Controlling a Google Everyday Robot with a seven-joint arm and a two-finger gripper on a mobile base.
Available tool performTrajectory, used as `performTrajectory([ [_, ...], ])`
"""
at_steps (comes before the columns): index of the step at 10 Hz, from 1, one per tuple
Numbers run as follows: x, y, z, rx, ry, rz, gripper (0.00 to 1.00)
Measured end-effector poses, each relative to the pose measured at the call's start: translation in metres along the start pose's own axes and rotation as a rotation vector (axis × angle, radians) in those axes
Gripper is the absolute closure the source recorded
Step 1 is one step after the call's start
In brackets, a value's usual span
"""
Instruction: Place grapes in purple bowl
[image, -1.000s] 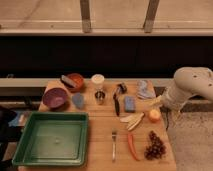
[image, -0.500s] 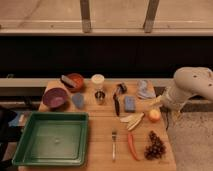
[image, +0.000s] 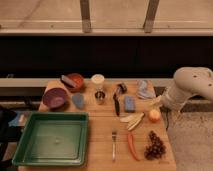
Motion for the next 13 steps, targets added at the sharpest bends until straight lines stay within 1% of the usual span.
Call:
performTrajectory([
  [7, 0.0, 0.0, 0.0, 0.0, 0.0, 0.0, 0.2],
  [8, 0.001, -0.001, 0.001, 0.006, -0.001, -0.001, 0.2],
  [10, 0.01, -0.009, -0.002, 0.02, -0.011, -0.013, 0.2],
  [11, 0.023, -0.014, 0.0, 0.033, -0.012, -0.028, 0.2],
  [12, 0.033, -0.017, 0.007, 0.047, -0.003, -0.033, 0.2],
  [13, 0.038, -0.019, 0.017, 0.056, 0.009, -0.032, 0.2],
])
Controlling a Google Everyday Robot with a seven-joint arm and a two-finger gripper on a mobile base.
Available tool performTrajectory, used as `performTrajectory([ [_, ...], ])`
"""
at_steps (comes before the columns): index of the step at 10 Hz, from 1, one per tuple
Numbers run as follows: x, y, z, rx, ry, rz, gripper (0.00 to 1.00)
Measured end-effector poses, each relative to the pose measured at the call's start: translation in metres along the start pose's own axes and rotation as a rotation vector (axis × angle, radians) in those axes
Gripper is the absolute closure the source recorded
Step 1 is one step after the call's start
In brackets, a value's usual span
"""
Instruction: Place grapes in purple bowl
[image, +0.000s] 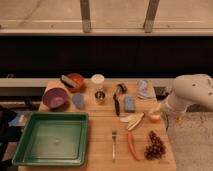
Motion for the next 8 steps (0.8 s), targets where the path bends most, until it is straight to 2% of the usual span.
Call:
performTrajectory([
  [2, 0.01, -0.008, 0.03, 0.029, 0.036, 0.005, 0.2],
  [6, 0.039, -0.017, 0.089, 0.119, 0.107, 0.012, 0.2],
  [8, 0.054, -0.03, 0.106, 0.173, 0.149, 0.029, 0.2],
])
